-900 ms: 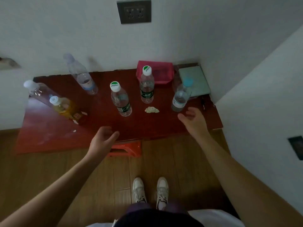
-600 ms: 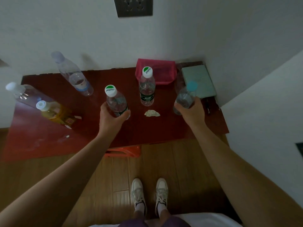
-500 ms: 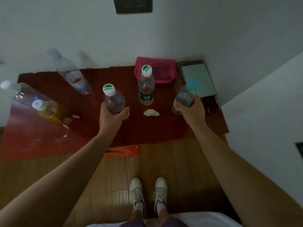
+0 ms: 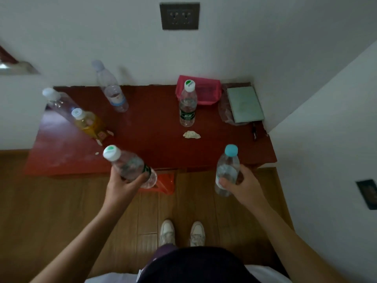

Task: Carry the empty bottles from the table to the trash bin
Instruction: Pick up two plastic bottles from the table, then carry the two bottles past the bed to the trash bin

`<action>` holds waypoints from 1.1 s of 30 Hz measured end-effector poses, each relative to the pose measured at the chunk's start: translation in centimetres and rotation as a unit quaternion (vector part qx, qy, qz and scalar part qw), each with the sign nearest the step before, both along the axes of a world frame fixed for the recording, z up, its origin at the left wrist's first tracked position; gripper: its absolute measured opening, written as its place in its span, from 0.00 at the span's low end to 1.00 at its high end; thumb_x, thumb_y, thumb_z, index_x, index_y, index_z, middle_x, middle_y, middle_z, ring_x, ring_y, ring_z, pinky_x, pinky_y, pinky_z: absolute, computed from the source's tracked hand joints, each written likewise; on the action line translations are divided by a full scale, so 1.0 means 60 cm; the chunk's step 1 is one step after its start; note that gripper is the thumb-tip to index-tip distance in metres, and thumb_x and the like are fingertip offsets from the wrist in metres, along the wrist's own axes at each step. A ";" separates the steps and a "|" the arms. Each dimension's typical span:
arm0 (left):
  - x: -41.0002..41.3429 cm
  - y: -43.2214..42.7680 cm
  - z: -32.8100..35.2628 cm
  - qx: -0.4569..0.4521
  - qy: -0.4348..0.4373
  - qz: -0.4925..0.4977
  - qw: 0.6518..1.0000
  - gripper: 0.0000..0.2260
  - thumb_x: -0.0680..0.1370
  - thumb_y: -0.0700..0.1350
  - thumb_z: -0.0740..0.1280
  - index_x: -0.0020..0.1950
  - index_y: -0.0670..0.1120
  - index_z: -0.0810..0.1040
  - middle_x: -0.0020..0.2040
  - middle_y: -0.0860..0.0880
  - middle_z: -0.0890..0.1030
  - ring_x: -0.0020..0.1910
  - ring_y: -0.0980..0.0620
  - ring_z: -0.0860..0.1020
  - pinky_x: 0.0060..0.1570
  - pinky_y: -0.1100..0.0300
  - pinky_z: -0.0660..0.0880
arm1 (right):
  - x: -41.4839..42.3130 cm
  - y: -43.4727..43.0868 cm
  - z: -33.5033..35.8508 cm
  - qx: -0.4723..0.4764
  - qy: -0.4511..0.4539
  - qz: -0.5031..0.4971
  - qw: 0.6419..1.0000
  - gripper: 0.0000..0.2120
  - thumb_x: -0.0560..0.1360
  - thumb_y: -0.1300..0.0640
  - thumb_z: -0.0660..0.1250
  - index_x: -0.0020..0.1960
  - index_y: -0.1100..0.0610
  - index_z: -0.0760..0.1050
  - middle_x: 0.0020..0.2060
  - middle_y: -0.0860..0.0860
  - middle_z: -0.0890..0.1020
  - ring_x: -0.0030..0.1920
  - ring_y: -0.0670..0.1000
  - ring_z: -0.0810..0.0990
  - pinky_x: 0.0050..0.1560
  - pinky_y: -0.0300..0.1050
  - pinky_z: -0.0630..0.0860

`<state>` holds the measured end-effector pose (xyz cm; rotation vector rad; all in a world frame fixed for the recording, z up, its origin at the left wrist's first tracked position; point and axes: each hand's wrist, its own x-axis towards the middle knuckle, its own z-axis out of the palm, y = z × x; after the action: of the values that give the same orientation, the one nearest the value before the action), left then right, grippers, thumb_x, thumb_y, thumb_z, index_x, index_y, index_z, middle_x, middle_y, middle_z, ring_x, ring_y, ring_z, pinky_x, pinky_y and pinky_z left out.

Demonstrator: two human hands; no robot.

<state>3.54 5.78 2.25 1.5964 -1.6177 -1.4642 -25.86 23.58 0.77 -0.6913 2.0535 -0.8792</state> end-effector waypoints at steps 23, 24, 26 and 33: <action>0.563 0.366 -0.058 0.066 -0.088 0.499 0.860 0.19 0.71 0.47 0.78 0.60 0.45 0.81 0.52 0.47 0.85 0.50 0.50 0.82 0.41 0.63 0.75 | 0.510 -0.251 -0.015 0.025 -0.027 0.460 0.887 0.25 0.66 0.40 0.76 0.59 0.40 0.72 0.55 0.40 0.78 0.55 0.41 0.79 0.51 0.41 0.80; 0.577 0.357 -0.061 0.068 -0.079 0.507 0.856 0.19 0.71 0.47 0.78 0.59 0.46 0.80 0.52 0.47 0.84 0.50 0.49 0.82 0.40 0.62 0.75 | 0.527 -0.265 -0.016 0.024 -0.023 0.468 0.883 0.26 0.64 0.38 0.75 0.59 0.40 0.72 0.55 0.40 0.79 0.54 0.41 0.79 0.50 0.41 0.80; 0.601 0.331 -0.069 0.074 -0.065 0.508 0.856 0.18 0.71 0.48 0.78 0.58 0.49 0.79 0.53 0.48 0.84 0.52 0.49 0.82 0.44 0.58 0.77 | 0.551 -0.292 -0.018 0.025 -0.010 0.474 0.880 0.29 0.62 0.35 0.74 0.59 0.41 0.72 0.54 0.41 0.79 0.53 0.41 0.79 0.47 0.39 0.79; 0.698 0.177 -0.055 0.055 -0.048 0.469 0.880 0.20 0.71 0.49 0.78 0.61 0.51 0.79 0.53 0.53 0.84 0.53 0.54 0.82 0.49 0.60 0.76 | 0.598 -0.391 -0.044 0.061 0.029 0.465 0.883 0.28 0.66 0.41 0.77 0.62 0.46 0.73 0.53 0.45 0.82 0.53 0.45 0.82 0.53 0.51 0.83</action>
<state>45.41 16.40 -1.07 2.0897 -0.5761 -0.9406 10.04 0.11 -1.86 -1.4576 1.4989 -0.1598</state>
